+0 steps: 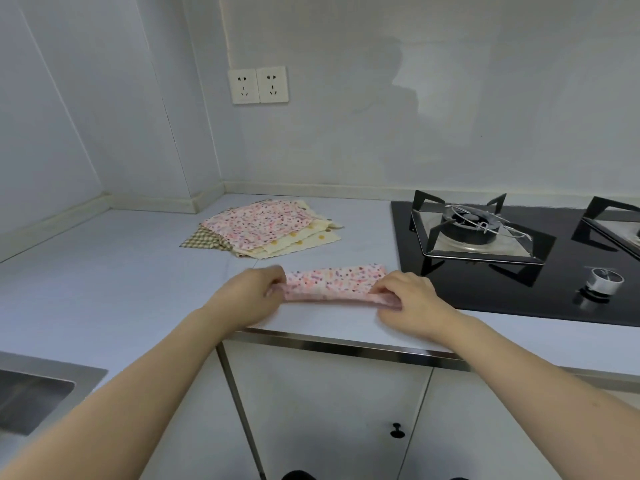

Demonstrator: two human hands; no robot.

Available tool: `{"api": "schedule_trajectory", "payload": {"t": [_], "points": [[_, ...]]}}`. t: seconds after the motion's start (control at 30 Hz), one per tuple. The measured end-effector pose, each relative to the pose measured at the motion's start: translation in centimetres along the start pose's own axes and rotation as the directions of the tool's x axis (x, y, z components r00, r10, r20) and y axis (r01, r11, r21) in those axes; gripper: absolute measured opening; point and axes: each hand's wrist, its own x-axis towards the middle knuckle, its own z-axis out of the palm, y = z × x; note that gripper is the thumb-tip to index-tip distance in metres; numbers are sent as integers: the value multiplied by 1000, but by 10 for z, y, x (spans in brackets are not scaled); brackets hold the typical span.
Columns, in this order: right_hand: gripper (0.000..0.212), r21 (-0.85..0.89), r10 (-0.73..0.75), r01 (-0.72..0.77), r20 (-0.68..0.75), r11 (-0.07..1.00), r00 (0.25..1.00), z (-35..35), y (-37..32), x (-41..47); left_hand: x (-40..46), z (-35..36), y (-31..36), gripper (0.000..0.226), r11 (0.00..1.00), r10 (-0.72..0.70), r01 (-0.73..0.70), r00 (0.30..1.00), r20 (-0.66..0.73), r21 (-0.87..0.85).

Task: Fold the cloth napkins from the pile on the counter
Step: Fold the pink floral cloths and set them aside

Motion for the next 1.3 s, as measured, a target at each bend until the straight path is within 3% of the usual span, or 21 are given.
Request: {"api": "schedule_trajectory", "payload": {"t": [0.07, 0.17, 0.27, 0.43, 0.57, 0.67, 0.73, 0.9, 1.07, 1.3], "points": [[54, -5, 57, -57, -13, 998, 998, 3, -1, 6, 11, -4, -3, 19, 944, -145, 117, 987, -69, -308], [28, 150, 101, -85, -98, 985, 990, 8, -2, 20, 28, -5, -11, 25, 830, -245, 146, 962, -116, -538], [17, 507, 194, -139, -58, 851, 979, 0, -5, 33, 41, -2, -20, 27, 843, -220, 108, 963, -154, -527], [42, 736, 283, -186, -9, 651, 959, -8, 2, 45, 58, 4, -30, 31, 792, -270, 121, 949, -165, -598], [17, 796, 341, -127, -104, 591, 934, 5, -5, 48, 60, 4, -30, 16, 795, -207, 94, 971, -122, -599], [8, 790, 340, -94, -150, 606, 928, 10, -7, 48, 60, 3, -34, 5, 913, -140, 85, 984, -112, -398], [7, 819, 350, -72, -162, 569, 923, 9, -5, 45, 59, 1, -37, 5, 942, -115, 73, 987, -112, -328], [23, 849, 358, -20, -201, 528, 912, 11, -3, 34, 51, -18, -28, 9, 943, -76, 45, 994, -83, -330], [13, 842, 368, 26, -263, 539, 892, -9, -6, 35, 50, -49, -22, 10, 913, -81, 25, 990, -119, -407], [5, 814, 262, 158, -354, 559, 898, -57, -35, 43, 43, -83, -19, 10, 887, -128, 27, 974, -188, -460]]}}
